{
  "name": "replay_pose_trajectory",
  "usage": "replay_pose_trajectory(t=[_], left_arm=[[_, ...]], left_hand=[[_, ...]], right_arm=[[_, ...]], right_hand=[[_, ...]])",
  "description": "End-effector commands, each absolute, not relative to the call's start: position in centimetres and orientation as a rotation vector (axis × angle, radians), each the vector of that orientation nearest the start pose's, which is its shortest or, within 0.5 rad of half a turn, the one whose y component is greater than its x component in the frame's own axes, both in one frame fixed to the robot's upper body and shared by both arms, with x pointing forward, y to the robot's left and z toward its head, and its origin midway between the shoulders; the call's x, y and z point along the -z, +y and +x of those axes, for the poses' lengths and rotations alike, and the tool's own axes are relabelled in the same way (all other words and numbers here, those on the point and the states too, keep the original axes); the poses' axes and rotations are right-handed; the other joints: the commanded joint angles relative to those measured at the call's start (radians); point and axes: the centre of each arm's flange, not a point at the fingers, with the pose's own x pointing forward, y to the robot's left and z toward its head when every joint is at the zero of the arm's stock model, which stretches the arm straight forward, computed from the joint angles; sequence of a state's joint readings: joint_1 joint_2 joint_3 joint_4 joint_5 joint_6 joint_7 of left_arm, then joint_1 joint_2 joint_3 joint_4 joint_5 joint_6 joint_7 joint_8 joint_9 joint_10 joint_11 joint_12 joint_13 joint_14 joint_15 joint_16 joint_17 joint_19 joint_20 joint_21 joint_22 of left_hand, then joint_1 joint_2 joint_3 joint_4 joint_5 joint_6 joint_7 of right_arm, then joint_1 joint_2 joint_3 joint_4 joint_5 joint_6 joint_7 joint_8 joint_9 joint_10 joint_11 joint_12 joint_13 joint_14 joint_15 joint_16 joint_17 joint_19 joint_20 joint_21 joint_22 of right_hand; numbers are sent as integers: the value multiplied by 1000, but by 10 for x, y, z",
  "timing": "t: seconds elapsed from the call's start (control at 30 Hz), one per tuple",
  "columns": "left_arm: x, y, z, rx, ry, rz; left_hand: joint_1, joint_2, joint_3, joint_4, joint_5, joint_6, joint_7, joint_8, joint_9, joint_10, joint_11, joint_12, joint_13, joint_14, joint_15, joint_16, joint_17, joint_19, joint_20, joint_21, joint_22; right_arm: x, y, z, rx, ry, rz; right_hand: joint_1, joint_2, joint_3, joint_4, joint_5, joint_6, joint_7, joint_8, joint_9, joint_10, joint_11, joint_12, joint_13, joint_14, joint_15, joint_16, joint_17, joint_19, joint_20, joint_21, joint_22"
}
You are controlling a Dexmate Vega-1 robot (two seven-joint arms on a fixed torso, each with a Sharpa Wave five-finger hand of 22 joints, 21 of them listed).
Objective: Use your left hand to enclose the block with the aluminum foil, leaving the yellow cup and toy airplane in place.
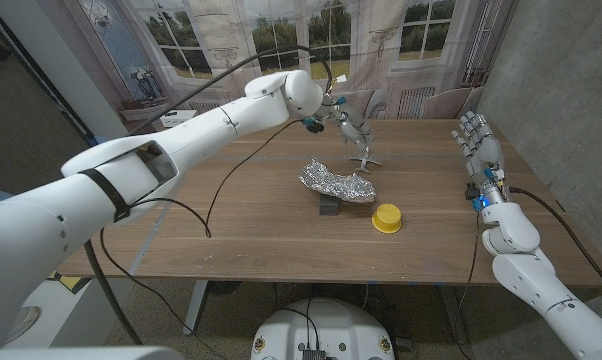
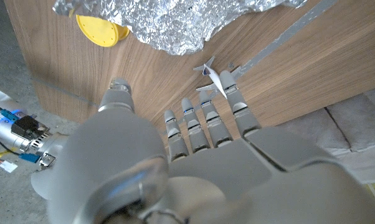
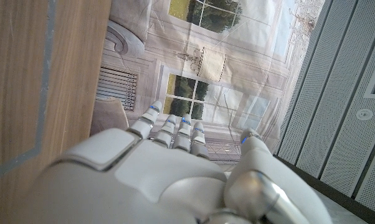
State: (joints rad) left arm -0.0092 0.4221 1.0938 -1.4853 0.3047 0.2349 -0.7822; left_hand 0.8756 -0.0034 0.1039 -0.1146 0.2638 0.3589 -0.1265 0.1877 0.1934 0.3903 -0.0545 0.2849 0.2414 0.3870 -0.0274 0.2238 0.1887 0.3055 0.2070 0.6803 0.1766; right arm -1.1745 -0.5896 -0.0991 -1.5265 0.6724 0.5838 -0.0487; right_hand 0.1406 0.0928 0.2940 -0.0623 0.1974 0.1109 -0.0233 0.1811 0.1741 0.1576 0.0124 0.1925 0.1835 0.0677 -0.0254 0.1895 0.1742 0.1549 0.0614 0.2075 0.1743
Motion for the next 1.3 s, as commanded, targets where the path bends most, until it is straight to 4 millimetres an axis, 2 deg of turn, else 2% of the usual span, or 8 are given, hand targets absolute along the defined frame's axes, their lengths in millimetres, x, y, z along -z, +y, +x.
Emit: replay_pose_trajectory(t=[0.03,0.27,0.53,0.73,1.0,1.3], left_arm=[[-149,-2,570,719,-256,1873],[-135,-4,560,657,-255,1954],[-113,-5,552,627,-267,2004],[-92,-3,551,596,-318,2000],[-69,-1,555,550,-289,2059],[-37,-4,562,526,-242,2156]], left_hand=[[10,-3,-12,-2,7,2,8,6,2,17,-3,6,1,9,-1,4,2,-5,6,-6,2],[17,-13,-19,-5,16,-7,6,4,2,13,-4,0,0,-13,10,-9,0,-15,6,-20,1],[22,-23,-34,-2,32,-69,-1,-8,1,-45,2,-31,-3,-46,18,-26,-3,-6,6,-38,-1],[49,-18,-34,-9,49,-71,-23,0,0,-38,-22,-33,-6,-47,5,-26,-5,2,4,-52,-2],[64,-15,-36,-11,61,-65,-16,5,0,-18,-27,-29,-8,-24,-12,-19,-6,13,-13,-59,-2],[39,-31,-61,4,68,-89,20,-1,0,-18,-27,-33,-10,-13,-19,-18,-6,30,-15,-67,-1]], right_arm=[[36,-383,547,-15,-888,105],[37,-384,544,-14,-892,104],[38,-386,540,-13,-893,97],[39,-389,536,-9,-897,96],[39,-390,535,-8,-898,91],[38,-390,536,-3,-896,86]], right_hand=[[-4,-3,4,-7,5,4,-4,6,4,4,3,0,3,9,3,0,4,8,2,-3,6],[-4,-3,4,-7,6,5,-6,6,4,3,4,0,3,9,4,-1,4,8,2,-3,6],[-5,-3,4,-8,6,5,-6,6,4,4,3,0,3,10,4,0,4,8,3,-3,6],[-5,-3,4,-8,6,5,-5,6,4,5,4,0,3,12,4,0,4,9,2,-3,6],[-6,-4,4,-9,6,6,-6,6,4,9,7,2,3,14,4,1,4,11,3,-2,6],[-6,-4,4,-9,6,7,-6,7,4,8,7,1,3,16,5,1,4,13,4,-2,6]])
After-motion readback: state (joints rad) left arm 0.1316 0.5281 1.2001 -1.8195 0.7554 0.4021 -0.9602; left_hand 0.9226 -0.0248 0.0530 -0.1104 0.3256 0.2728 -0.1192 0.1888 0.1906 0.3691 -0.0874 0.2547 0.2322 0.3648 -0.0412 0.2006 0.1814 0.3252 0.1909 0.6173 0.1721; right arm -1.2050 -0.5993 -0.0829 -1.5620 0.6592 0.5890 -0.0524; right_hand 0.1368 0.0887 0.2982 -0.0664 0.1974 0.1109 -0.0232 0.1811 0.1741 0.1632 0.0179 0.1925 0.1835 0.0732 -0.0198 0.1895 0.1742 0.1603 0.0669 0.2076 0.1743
